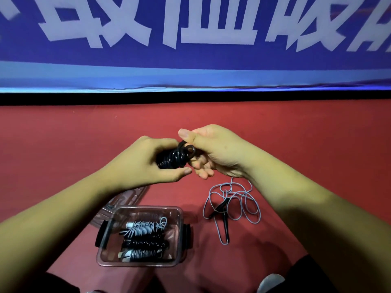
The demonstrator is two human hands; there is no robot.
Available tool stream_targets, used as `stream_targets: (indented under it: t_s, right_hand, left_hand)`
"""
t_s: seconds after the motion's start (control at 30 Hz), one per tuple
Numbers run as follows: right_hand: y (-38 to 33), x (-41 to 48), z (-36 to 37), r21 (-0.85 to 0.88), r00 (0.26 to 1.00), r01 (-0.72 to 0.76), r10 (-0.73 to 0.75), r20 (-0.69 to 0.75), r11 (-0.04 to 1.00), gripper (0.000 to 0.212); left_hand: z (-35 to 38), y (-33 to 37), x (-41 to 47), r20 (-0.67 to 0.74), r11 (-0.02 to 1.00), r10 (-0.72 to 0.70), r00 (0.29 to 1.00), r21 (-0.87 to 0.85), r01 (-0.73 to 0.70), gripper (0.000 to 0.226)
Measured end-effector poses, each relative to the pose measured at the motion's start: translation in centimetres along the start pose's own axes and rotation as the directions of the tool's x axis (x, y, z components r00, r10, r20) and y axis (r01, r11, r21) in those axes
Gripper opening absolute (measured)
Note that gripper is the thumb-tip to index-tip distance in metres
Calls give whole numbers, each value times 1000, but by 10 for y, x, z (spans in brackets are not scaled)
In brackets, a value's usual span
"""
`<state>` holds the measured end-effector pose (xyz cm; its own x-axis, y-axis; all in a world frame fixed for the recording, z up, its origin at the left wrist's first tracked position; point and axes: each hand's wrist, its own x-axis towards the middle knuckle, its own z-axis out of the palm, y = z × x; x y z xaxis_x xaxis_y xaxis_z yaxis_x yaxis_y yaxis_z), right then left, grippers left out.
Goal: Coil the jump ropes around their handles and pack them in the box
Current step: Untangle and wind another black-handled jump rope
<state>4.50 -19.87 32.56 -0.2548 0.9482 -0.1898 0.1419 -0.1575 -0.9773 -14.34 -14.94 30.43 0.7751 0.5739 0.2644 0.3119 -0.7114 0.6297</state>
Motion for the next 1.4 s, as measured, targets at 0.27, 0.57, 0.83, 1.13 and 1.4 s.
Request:
stream_targets:
  t_s: [0.27, 0.57, 0.83, 1.13, 1.4]
  right_hand:
    - [2, 9, -2, -171, 966, -5, -40, -255, 985, 45]
    - [9, 8, -6, -459, 930, -18, -153, -333, 888, 44]
    - [7, 13, -1, -229, 864, 182, -266, -427, 956, 21]
    - [0, 4, -5, -145, 882, 401, -424, -204, 905, 14]
    - [5, 14, 3, 70, 795, 462, -378, -474, 884, 11]
  left_hand:
    - [19, 20, 8, -183, 812, -245, 952, -575, 98, 35]
    - [19, 23, 18, -41, 538, -370, 928, -824, 178, 13]
    - [15, 2, 29, 0, 479, -457, 890, -843, 246, 29]
    - [6, 18, 22, -54, 402, -434, 899, -905, 139, 15]
    - [6, 19, 21, 84, 239, -337, 938, -956, 172, 21]
